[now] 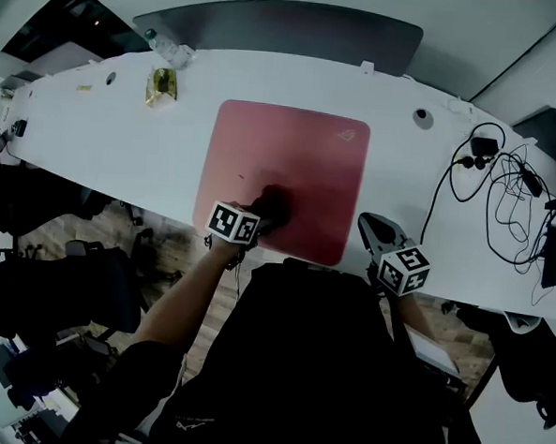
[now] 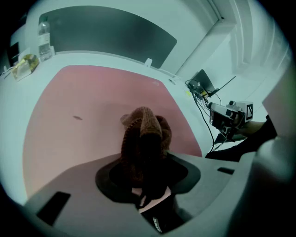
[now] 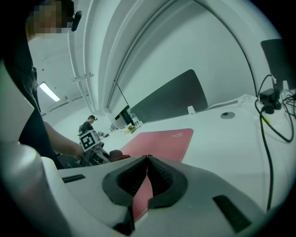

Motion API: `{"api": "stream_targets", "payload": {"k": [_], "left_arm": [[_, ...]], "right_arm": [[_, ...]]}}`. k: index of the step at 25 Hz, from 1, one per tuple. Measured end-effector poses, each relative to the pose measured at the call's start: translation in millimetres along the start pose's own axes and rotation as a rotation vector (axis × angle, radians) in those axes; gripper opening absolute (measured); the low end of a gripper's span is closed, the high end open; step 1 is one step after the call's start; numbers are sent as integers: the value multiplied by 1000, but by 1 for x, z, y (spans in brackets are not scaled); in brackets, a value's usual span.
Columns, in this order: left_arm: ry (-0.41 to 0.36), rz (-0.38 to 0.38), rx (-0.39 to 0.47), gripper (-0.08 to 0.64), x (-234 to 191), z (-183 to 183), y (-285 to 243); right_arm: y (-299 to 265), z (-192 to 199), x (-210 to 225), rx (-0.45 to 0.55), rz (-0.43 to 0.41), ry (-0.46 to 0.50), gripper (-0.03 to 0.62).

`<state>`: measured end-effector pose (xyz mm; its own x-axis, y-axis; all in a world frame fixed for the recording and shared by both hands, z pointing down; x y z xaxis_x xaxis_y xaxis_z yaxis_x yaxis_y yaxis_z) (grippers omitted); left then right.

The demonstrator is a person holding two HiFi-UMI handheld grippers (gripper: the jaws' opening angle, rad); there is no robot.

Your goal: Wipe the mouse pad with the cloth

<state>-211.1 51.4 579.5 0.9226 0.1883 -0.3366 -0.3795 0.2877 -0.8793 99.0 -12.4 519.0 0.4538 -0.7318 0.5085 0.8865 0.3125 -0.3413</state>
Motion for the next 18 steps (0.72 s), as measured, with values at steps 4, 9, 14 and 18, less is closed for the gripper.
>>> {"api": "stream_targets", "payload": {"k": [4,9,14,18], "left_arm": [[17,-14,3,149,-25,6,12],[46,-45,12,149,-54,12,26],[78,-88,15,149,-85,19,42],[102,-118,20,149,-113,24,56]], "right_arm": [[-10,-1,-4,-12,-6,7,26],[-19,-2,-7,-23,-3,6,26],[-26,-2,-12,-30,7,4,26],[-32,-3,-14,-31,13,4,26]]}}
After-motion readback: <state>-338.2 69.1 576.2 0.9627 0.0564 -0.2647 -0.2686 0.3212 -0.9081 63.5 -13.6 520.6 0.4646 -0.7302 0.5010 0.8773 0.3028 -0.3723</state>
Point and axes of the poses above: the fingertips, and each gripper's own axes: y backward along the fingers, x to its right, z out of its underside, the point moved 8 cm from there along y, backward along the fingers, and after that the axes turned 6 degrees about -z, right-handed, at the moved point
